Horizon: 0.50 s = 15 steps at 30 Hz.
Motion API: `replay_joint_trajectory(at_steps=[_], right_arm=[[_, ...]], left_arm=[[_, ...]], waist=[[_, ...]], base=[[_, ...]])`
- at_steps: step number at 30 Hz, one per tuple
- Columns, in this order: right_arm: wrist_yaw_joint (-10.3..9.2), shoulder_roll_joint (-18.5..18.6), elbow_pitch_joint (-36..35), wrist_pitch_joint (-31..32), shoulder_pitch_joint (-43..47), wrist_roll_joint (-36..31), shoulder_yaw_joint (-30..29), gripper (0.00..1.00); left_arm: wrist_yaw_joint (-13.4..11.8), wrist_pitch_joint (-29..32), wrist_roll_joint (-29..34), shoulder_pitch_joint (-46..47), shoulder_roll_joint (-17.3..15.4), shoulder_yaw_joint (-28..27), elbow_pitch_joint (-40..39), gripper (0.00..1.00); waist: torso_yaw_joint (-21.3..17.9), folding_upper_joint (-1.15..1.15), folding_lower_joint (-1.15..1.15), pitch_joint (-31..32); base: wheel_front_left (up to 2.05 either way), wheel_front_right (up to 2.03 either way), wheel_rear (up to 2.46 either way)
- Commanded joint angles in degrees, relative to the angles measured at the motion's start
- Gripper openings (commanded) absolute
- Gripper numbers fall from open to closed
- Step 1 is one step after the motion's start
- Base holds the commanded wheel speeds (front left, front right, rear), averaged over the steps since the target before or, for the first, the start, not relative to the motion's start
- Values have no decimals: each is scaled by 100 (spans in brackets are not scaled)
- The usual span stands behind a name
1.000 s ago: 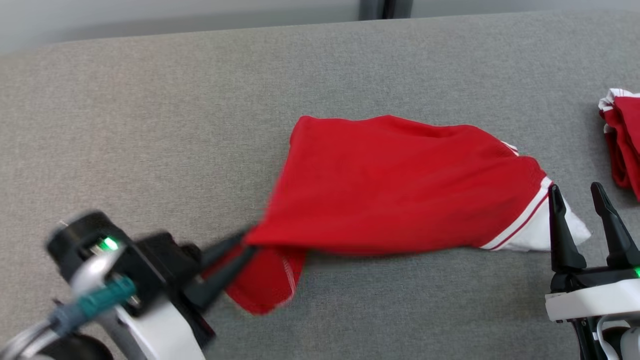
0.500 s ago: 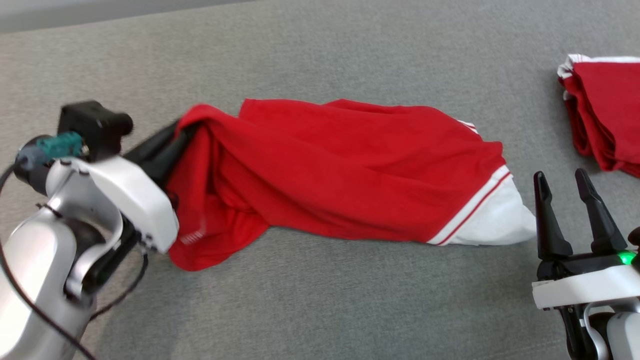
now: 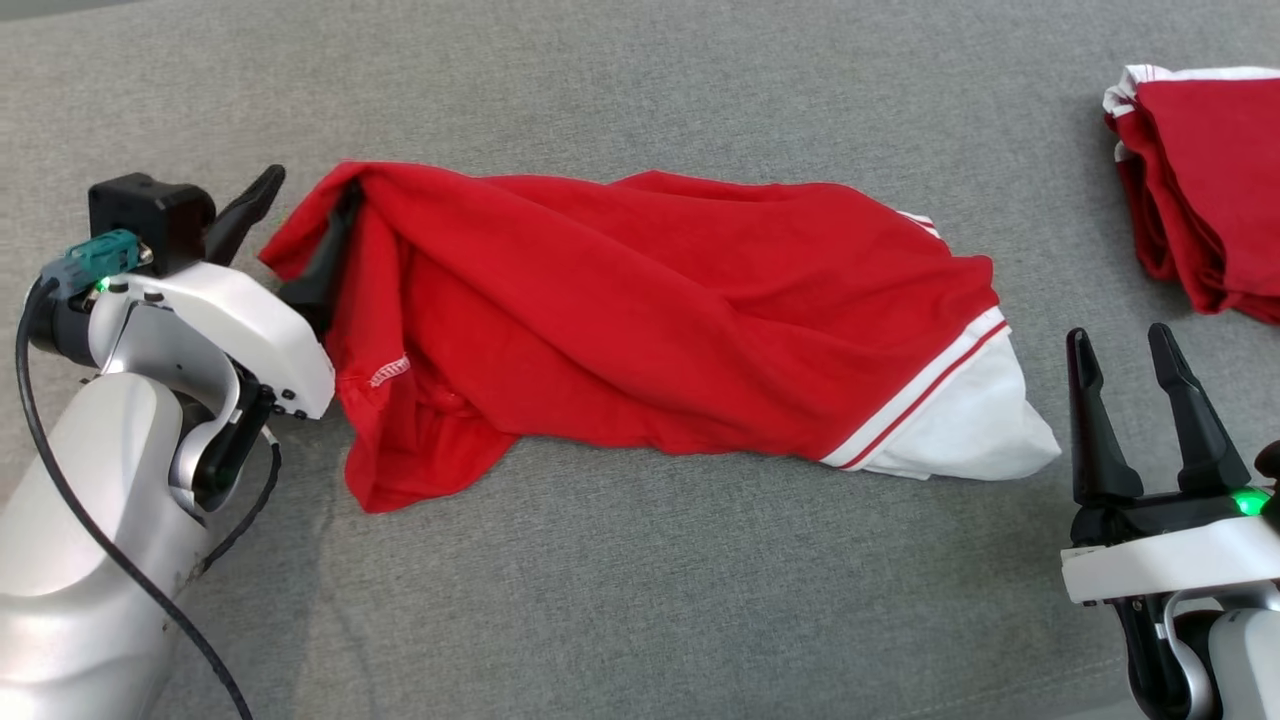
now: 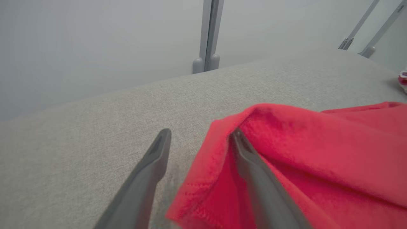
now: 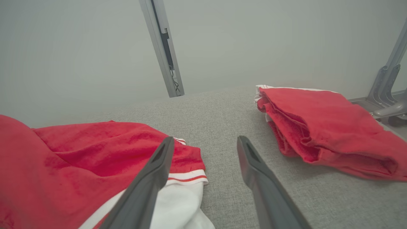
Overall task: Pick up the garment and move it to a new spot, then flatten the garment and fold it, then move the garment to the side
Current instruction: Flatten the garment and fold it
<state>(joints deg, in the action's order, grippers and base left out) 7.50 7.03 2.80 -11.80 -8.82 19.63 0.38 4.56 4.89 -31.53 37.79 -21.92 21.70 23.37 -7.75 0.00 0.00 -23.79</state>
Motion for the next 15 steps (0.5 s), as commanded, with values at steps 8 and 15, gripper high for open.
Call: replay_joint_trajectory(at_steps=[8, 15], right_arm=[[-2, 107, 48, -15, -17, -63, -62, 100], [-2, 151, -53, 28, -22, -197, -94, 100]], left_arm=[[-365, -976, -183, -536, 75, -453, 45, 100], [-1132, -1790, -146, -1409, 296, -913, -744, 100]], waist=[[266, 0, 0, 253], [469, 0, 0, 478]], base=[[0, 0, 0], [0, 0, 0]])
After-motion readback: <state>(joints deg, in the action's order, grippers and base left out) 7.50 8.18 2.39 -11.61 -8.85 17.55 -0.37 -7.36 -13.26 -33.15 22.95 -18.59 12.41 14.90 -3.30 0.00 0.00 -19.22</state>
